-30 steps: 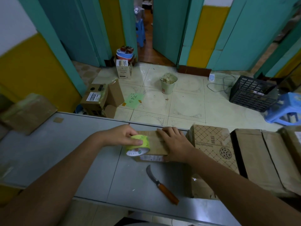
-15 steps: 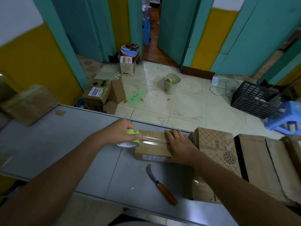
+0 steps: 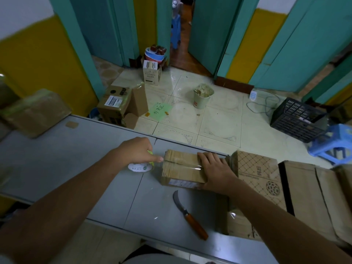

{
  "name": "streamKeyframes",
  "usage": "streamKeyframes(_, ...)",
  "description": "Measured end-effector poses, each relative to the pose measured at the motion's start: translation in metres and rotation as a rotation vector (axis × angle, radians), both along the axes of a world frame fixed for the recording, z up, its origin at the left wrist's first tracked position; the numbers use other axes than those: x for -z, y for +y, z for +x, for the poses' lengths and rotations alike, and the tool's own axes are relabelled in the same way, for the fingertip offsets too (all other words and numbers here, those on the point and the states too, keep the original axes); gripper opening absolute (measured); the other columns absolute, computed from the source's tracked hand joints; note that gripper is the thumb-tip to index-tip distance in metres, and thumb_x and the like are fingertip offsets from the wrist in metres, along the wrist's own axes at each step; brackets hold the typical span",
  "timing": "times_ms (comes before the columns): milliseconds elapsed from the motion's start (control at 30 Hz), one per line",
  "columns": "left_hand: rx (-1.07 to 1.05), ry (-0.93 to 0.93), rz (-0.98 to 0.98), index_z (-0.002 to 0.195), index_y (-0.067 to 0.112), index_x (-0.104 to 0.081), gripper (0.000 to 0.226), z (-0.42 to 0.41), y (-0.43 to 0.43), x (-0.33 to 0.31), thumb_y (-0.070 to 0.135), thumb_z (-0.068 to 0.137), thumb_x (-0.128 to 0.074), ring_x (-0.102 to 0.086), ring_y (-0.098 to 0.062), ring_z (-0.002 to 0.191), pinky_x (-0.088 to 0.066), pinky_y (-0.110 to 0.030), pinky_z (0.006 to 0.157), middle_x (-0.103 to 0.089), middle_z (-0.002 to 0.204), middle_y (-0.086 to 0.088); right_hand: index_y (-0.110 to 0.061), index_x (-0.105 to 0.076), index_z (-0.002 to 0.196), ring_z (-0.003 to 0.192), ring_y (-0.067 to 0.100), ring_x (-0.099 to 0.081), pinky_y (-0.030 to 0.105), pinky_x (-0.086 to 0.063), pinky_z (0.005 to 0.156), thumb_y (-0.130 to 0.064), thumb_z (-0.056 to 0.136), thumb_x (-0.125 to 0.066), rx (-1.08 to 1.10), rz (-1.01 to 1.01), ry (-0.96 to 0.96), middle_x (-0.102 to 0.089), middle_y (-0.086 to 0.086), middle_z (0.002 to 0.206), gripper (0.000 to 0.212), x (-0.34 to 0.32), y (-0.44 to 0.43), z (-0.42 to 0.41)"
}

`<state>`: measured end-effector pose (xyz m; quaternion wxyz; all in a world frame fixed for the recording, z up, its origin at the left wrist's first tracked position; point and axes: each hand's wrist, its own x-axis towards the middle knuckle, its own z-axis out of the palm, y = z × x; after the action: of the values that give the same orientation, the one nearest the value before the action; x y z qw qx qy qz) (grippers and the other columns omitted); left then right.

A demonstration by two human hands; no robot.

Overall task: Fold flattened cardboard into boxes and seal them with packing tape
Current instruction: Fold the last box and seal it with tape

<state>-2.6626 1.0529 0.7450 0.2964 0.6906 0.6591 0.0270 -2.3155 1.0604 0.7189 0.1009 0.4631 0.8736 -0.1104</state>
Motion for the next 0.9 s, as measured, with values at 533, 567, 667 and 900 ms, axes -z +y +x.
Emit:
streamKeyframes(533, -0.033, -0.031, -0.13, 0.055, 0.025, -0.031, 0.089, -0.007, 0.01, 0.033, 0.108, 0.05, -0.061, -0.027, -0.011, 0.045, -0.023, -0.033, 0.058, -0.024, 0.049, 0.011, -0.026, -0.006, 0.162, 0.145, 0.021, -0.028, 0.048, -0.025, 0.122, -0.082, 0.072, -0.066, 0.018, 0.0, -0.025, -0.027, -0.002, 0.159, 0.122, -0.005, -0.001, -0.001)
streamKeyframes(567, -0.031, -0.062, -0.142, 0.055, 0.025, -0.032, 0.088, -0.008, 0.009, 0.038, 0.108, 0.05, -0.062, -0.029, -0.011, 0.047, -0.024, -0.033, 0.059, -0.025, 0.05, 0.011, -0.027, -0.006, 0.162, 0.145, 0.021, -0.027, 0.048, -0.024, 0.122, -0.082, 0.072, -0.067, 0.022, -0.004, -0.021, -0.027, -0.003, 0.159, 0.122, -0.005, -0.001, -0.002)
streamKeyframes(667, -0.033, -0.192, -0.224, 0.056, 0.027, -0.038, 0.081, -0.009, 0.011, 0.045, 0.103, 0.053, -0.068, -0.034, -0.012, 0.049, -0.026, -0.032, 0.058, -0.031, 0.052, 0.012, -0.028, -0.007, 0.162, 0.146, 0.021, -0.027, 0.048, -0.023, 0.123, -0.08, 0.071, -0.07, 0.027, -0.002, -0.016, -0.027, -0.003, 0.159, 0.122, -0.007, 0.0, -0.004)
streamKeyframes(900, 0.003, -0.469, -0.378, 0.094, -0.004, -0.07, 0.074, -0.022, -0.002, 0.052, 0.069, 0.082, -0.079, -0.057, -0.018, 0.075, -0.04, -0.034, 0.07, -0.058, 0.079, -0.004, -0.031, -0.013, 0.161, 0.16, 0.024, -0.007, 0.053, -0.012, 0.127, -0.051, 0.074, -0.087, -0.003, -0.031, -0.019, -0.021, -0.003, 0.167, 0.117, -0.019, 0.025, -0.008)
